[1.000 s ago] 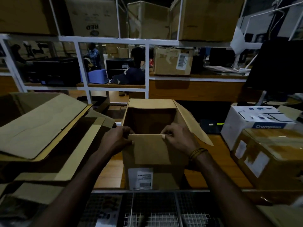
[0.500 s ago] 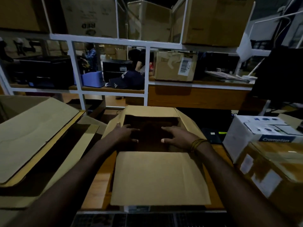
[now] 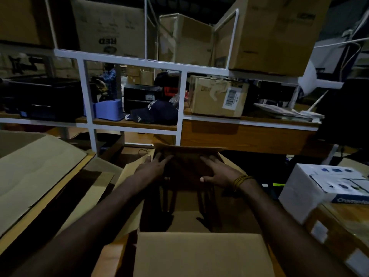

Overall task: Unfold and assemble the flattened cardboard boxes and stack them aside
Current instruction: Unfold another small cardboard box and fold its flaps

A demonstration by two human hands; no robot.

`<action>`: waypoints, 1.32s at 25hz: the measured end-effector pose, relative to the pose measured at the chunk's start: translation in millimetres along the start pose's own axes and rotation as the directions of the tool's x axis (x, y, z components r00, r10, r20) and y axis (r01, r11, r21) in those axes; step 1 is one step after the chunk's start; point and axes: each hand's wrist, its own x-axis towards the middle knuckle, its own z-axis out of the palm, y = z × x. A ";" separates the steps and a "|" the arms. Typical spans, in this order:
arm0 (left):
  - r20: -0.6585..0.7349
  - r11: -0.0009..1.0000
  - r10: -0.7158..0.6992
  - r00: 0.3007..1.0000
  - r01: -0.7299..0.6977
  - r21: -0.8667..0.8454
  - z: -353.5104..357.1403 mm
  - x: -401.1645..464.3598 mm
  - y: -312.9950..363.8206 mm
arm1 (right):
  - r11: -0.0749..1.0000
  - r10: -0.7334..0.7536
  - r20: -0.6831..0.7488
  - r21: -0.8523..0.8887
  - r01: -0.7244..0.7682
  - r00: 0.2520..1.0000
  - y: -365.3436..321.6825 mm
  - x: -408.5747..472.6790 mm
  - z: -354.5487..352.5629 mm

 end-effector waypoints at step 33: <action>-0.088 0.963 -0.092 0.992 0.066 -0.260 -3.3 44.7 -13.1 | 0.985 0.152 0.054 -0.085 -0.147 0.987 31.0 33.8 1.1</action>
